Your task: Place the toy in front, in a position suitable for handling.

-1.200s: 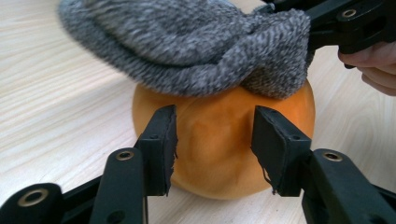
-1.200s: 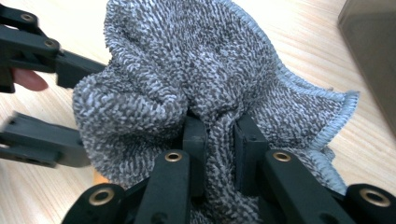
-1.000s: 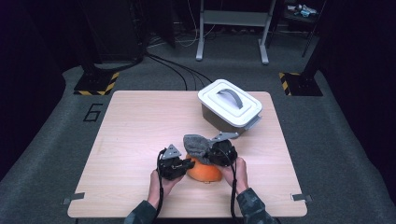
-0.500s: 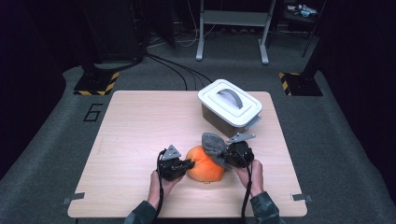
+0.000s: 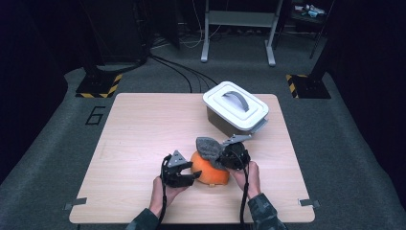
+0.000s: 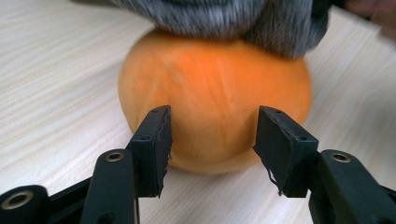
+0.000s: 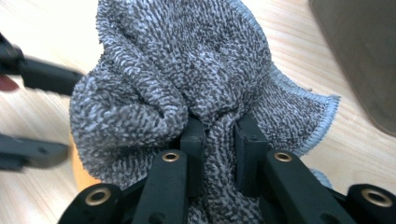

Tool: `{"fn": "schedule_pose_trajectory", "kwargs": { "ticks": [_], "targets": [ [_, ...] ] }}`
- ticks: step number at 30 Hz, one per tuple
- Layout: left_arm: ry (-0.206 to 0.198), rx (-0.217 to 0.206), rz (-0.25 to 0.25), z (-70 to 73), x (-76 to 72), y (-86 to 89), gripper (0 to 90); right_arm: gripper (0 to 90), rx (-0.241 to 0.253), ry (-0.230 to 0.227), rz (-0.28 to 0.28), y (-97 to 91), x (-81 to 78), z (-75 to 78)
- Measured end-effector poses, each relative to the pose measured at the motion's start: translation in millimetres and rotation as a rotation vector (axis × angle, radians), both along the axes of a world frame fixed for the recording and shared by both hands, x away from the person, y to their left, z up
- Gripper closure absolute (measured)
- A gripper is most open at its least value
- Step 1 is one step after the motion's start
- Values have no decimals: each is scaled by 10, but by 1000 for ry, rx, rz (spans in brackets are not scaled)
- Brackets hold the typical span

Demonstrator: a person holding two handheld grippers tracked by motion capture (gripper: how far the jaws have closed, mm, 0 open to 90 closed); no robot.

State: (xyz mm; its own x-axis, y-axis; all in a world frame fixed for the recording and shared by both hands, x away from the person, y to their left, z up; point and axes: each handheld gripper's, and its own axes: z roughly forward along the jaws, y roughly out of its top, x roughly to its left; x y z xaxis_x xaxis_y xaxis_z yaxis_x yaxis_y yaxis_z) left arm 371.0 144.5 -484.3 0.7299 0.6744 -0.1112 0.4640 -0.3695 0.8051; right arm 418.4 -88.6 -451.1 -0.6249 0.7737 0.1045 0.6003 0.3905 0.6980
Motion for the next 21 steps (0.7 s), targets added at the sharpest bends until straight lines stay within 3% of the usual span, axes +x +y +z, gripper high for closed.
{"fn": "schedule_pose_trajectory", "kwargs": {
  "ticks": [5, 7, 9, 11, 12, 13, 16, 20, 21],
  "targets": [
    [12, -24, 13, -5, 57, -14, 712, 765, -20, -33, -18, 52, 0, 73],
    [20, -34, 13, -1, 58, 3, 760, 763, -27, -94, -5, 118, -82, 213],
    [27, -41, 14, -4, 60, 15, 781, 762, -13, -119, 35, 250, -173, 309],
    [31, -41, 21, -8, 55, 19, 795, 762, -35, -118, 46, 334, -206, 314],
    [36, -39, 24, -19, 48, 22, 801, 764, -135, -161, 48, 437, -228, 235],
    [36, -39, 24, -19, 48, 22, 808, 764, -135, -161, 48, 437, -228, 235],
    [31, -52, 20, -22, 40, 4, 816, 765, -59, -96, -1, 209, -182, 132],
    [25, -55, 20, -35, 43, 0, 818, 764, -82, -86, -65, -91, -178, 79],
    [25, -55, 20, -35, 43, 0, 817, 764, -82, -86, -65, -91, -178, 79]
  ]
}}
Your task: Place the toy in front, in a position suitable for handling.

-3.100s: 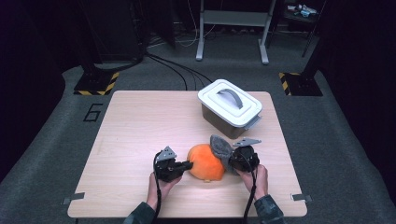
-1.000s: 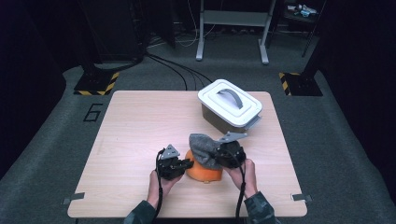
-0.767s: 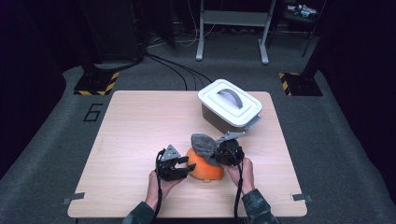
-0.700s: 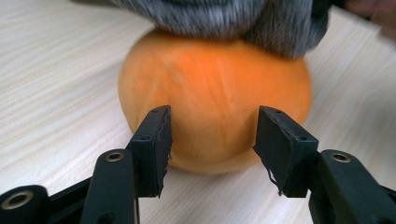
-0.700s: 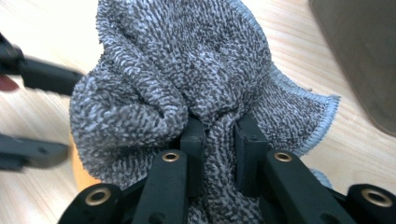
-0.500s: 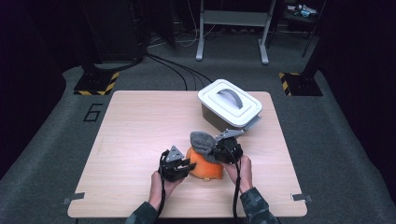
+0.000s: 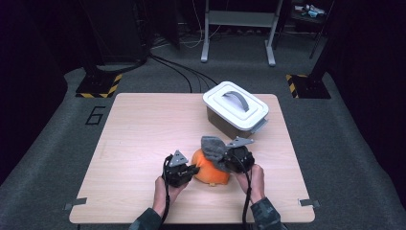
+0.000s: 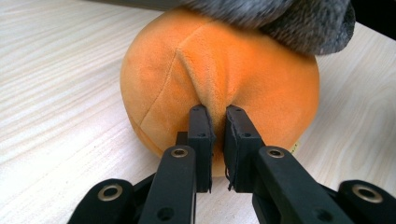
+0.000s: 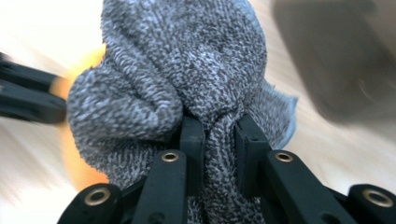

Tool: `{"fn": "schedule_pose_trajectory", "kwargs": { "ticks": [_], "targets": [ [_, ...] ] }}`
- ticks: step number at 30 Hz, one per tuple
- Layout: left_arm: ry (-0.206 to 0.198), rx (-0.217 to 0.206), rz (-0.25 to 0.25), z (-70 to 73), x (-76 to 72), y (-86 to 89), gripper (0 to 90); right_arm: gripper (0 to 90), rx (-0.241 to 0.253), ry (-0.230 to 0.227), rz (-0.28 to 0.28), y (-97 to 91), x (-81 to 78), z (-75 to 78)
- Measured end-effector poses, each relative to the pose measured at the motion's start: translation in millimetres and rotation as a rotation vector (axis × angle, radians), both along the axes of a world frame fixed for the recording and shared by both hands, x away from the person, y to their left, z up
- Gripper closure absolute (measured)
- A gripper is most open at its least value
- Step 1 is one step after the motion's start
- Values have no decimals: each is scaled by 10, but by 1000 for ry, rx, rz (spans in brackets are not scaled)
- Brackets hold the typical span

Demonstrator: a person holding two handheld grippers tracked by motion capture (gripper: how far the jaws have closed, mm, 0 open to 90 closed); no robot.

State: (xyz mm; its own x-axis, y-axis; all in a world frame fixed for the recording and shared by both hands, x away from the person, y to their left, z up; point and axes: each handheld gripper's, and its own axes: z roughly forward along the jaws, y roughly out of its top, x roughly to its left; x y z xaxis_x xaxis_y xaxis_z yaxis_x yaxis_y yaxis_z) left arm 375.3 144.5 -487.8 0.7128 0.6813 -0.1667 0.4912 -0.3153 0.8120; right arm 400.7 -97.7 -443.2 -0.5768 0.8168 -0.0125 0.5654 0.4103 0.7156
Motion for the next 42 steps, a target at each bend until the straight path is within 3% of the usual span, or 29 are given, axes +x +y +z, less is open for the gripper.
{"fn": "schedule_pose_trajectory", "kwargs": {
  "ticks": [3, 6, 7, 8, 11, 13, 16, 19, 21, 22, 23, 24, 26, 27, 28, 29, 31, 33, 35, 36, 38, 39, 40, 42],
  "targets": [
    [-2, -4, -9, 5, 4, 5, 797, 764, 46, 39, -37, -200, 41, -138],
    [-16, -6, -11, 34, 6, 25, 563, 764, 51, 36, -19, -227, 79, -187],
    [-39, 6, -20, 51, 5, 41, 483, 764, 60, 50, -32, -222, 85, -182],
    [-39, 6, -20, 51, 5, 41, 468, 764, 60, 50, -32, -222, 85, -182],
    [-32, 12, -44, -21, 16, 10, 651, 763, 58, 47, -35, -200, 101, -178],
    [-30, 0, -29, -7, 20, 0, 765, 761, 40, 34, -21, -188, 104, -130],
    [-15, -9, -11, 46, 23, 8, 832, 758, 46, -8, -10, -158, 58, 57],
    [5, -31, -1, 60, 20, 8, 844, 757, 66, -58, 64, 17, -61, 257],
    [9, -33, 4, 77, 0, -12, 848, 755, 56, -65, 113, 196, -142, 309],
    [9, -33, 4, 77, 0, -12, 850, 755, 56, -65, 113, 196, -142, 309],
    [8, -22, 2, 81, 0, -10, 853, 754, 8, -49, 147, 364, -166, 254],
    [12, -20, 6, 79, 4, -9, 855, 754, -33, -57, 145, 417, -156, 196],
    [24, -24, 7, 64, 20, 6, 859, 755, -46, -45, 138, 422, -143, 152],
    [16, -36, 6, 57, 22, 13, 861, 756, 5, -34, 121, 316, -94, 118],
    [16, -36, 6, 57, 22, 13, 862, 756, 5, -34, 121, 316, -94, 118],
    [16, -37, 10, 53, 16, 4, 862, 755, 11, -27, 74, 156, -75, 102],
    [21, -44, 9, 41, 8, 6, 862, 754, 11, -22, 49, 103, -77, 86],
    [18, -46, 4, 22, -2, 17, 859, 753, 21, -1, -5, -104, -66, -8],
    [17, -50, 3, 20, 1, 20, 853, 753, 30, 4, 4, -152, -53, -48],
    [-1, -40, -6, 38, -4, 36, 745, 754, 56, 10, -1, -170, -38, -97],
    [-7, -28, 14, 48, -9, 35, 508, 754, 45, 9, 6, -165, -28, -106],
    [1, -49, -30, 31, 18, 60, 461, 754, 49, 14, 6, -151, -11, -106],
    [-3, -29, -29, 6, 28, 43, 461, 754, 48, 10, 12, -147, 0, -113],
    [-3, -39, -48, -57, 43, 12, 550, 754, 61, 9, 14, -135, 10, -139]
  ]
}}
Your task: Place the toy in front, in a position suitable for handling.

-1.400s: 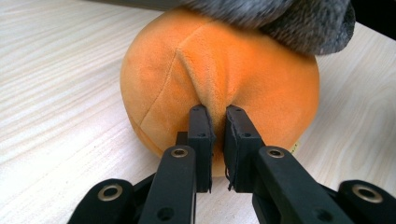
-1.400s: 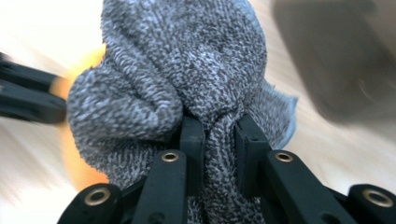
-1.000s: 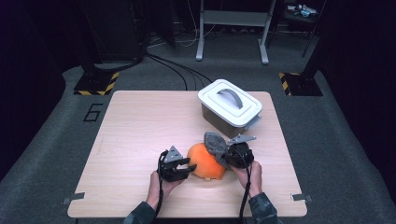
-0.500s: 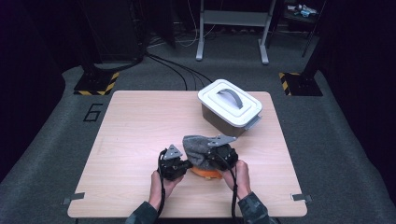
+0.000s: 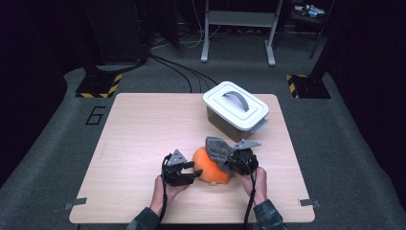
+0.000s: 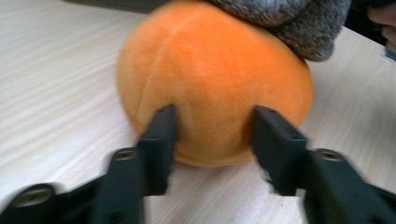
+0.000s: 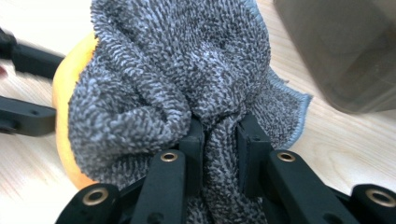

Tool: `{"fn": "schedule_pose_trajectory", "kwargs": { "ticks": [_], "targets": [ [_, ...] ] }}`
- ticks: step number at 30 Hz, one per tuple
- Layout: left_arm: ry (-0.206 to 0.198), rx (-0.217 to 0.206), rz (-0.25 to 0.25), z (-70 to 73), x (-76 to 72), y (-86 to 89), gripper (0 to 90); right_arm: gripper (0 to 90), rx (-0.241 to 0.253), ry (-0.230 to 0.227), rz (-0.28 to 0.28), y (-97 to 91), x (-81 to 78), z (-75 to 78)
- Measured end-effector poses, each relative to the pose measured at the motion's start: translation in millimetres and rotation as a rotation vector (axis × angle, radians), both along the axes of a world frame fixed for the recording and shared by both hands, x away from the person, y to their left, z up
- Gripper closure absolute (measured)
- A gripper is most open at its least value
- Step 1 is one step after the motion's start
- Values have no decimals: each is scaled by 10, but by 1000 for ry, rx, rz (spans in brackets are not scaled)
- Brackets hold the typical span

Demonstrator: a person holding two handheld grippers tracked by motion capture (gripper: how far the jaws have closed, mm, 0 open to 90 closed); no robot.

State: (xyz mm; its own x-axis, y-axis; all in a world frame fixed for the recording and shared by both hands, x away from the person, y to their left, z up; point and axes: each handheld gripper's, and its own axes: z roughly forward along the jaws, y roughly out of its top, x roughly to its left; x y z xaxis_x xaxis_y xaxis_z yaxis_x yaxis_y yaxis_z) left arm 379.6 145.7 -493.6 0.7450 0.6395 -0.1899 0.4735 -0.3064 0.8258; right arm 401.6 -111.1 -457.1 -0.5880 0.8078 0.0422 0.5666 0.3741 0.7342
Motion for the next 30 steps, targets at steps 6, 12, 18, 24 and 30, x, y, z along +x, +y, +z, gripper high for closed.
{"fn": "schedule_pose_trajectory", "kwargs": {
  "ticks": [6, 12, 18, 24, 30],
  "targets": [
    [21, -14, 38, 8, 2, 13, 822, 753, -1, -25, -3, 57, -19, 63],
    [36, 8, 52, 98, -23, 13, 850, 749, -72, -93, 107, 571, -199, 331],
    [34, 1, 59, 60, -9, 74, 593, 756, -33, -41, 104, 523, -47, 154],
    [11, 48, 15, -15, 13, -19, 734, 759, 26, 0, 123, 473, 35, 73],
    [54, 2, 34, 4, 33, 20, 849, 761, -32, -28, 108, 440, -13, 176]
  ]
}}
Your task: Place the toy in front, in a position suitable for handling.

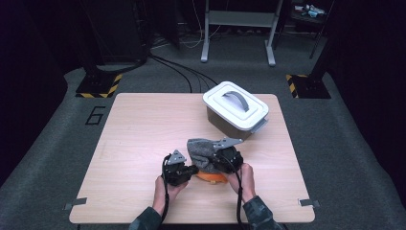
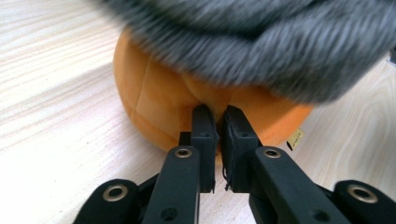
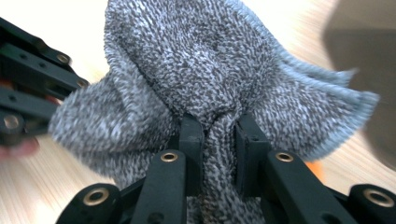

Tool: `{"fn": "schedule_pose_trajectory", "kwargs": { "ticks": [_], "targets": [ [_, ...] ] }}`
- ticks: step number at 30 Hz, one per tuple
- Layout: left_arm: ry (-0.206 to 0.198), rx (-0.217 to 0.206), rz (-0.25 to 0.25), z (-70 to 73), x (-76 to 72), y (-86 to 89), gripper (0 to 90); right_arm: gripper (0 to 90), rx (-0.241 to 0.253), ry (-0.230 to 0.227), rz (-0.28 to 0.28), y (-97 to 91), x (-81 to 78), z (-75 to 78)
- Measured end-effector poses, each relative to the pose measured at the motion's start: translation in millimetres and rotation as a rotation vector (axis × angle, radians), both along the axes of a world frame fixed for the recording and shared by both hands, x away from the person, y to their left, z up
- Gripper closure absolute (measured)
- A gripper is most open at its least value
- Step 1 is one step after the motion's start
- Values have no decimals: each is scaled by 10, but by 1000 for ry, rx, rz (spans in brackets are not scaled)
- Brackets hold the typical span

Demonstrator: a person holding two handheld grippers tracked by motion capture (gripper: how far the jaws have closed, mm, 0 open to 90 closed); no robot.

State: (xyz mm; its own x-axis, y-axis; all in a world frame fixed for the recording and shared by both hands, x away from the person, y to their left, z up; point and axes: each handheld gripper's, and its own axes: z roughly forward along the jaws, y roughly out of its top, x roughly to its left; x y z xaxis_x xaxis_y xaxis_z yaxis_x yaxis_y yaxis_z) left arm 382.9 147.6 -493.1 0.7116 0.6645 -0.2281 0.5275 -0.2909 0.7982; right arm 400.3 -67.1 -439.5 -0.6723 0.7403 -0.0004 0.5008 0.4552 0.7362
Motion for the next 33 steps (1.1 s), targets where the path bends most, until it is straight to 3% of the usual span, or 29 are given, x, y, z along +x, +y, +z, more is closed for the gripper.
{"fn": "schedule_pose_trajectory", "kwargs": {
  "ticks": [1, 2, 5, 6, 7, 9, 10, 12, 13, 16, 18, 19, 20, 21, 23, 24, 25, 27, 28, 29, 30, 31, 32, 33],
  "targets": [
    [-2, 10, -5, 22, 1, -3, 849, 760, -5, 0, -7, -47, -9, 15],
    [-14, 14, -2, 22, -9, -15, 850, 760, -27, -3, -55, -185, -41, 18],
    [-7, -4, 3, -1, -18, -31, 849, 760, -2, 10, -82, -356, -46, -35],
    [-21, 12, 1, 11, -20, -42, 845, 760, 4, 21, -109, -407, -49, -76],
    [-35, 26, 3, 33, -24, -49, 809, 760, 16, 28, -90, -454, -33, -108],
    [-55, 36, -7, 64, -28, -40, 607, 761, 19, 26, -94, -446, -9, -145],
    [-44, 37, -12, 60, -16, -39, 483, 761, 16, 22, -95, -432, -1, -155],
    [-39, 55, -45, 44, 3, -64, 445, 760, 34, 37, -97, -415, 31, -154],
    [-57, 84, -47, 29, 19, -87, 592, 759, 24, 37, -99, -385, 56, -137],
    [-47, 63, -23, 24, 24, -76, 777, 758, 11, 26, -105, -354, 65, -124],
    [-14, 27, 5, 22, 29, -49, 809, 756, -2, 9, -110, -327, 46, -49],
    [20, 2, 15, 58, 44, -22, 840, 756, 4, -34, -87, -262, -33, 99],
    [20, 2, 15, 58, 44, -22, 850, 756, 4, -34, -87, -262, -33, 99],
    [35, -3, 19, 87, 55, -17, 855, 757, 5, -58, -42, -133, -114, 231],
    [41, 11, 12, 156, 91, -19, 857, 757, -5, -52, -15, -51, -151, 275],
    [41, 24, 8, 190, 96, -26, 857, 757, -25, -54, -3, 38, -176, 292],
    [31, 25, 2, 204, 101, -24, 855, 760, -128, -60, -18, 149, -148, 230],
    [32, 29, 13, 185, 90, -44, 853, 761, -148, -61, -12, 144, -83, 171],
    [9, 25, 5, 162, 71, -31, 793, 764, -99, -14, -18, 89, 58, 81],
    [-4, 45, -8, 160, 57, -21, 674, 764, -61, 15, -26, 59, 121, 53],
    [-4, 45, -8, 160, 57, -21, 563, 764, -61, 15, -26, 59, 121, 53],
    [-26, 82, 2, 152, 41, -18, 463, 766, -10, 47, -19, 18, 200, 35],
    [-33, 73, 0, 125, 22, -19, 463, 766, -10, 47, -19, 18, 200, 35],
    [-56, 92, -2, 47, 27, -53, 422, 766, -3, 54, -12, 15, 243, 28]
  ]
}}
